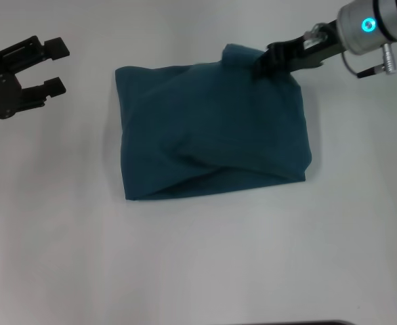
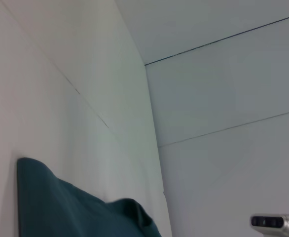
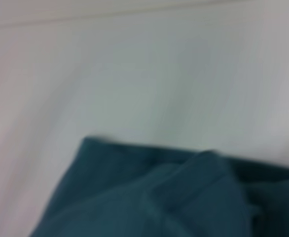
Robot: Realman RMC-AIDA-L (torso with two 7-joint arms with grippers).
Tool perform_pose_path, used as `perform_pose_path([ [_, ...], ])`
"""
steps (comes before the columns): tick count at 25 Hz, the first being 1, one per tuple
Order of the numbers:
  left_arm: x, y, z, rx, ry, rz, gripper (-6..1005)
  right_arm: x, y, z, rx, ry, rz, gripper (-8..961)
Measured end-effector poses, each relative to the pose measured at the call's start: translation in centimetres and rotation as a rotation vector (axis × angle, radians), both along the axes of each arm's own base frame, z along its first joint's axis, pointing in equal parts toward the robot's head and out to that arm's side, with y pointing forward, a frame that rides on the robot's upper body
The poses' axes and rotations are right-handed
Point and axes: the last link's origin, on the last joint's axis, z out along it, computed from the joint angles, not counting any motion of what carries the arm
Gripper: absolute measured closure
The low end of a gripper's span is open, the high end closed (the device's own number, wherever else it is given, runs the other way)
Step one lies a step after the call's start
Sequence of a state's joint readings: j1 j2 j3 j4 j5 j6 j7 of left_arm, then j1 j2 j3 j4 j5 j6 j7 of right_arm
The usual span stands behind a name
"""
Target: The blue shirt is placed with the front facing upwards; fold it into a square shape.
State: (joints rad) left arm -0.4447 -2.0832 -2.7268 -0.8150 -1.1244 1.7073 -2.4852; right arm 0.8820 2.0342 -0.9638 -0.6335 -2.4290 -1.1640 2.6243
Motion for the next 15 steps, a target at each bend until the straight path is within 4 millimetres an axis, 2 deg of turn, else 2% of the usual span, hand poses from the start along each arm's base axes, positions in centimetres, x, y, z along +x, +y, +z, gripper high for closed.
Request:
perform_pose_path([
  [3, 0.0, -0.1, 0.0, -0.001, -0.003, 0.002, 76, 0.7, 0.6, 0.7, 0.040, -0.032, -0.016, 800],
  [11, -0.1, -0.1, -0.1, 0.002, -0.001, 0.003, 76, 0.9, 0.5, 1.0, 0.036, -0.043, -0.013, 680],
  [15, -0.1, -0.1, -0.1, 0.000, -0.002, 0.000, 77, 1.8, 1.1, 2.7, 0.093, -0.049, -0.033, 518],
])
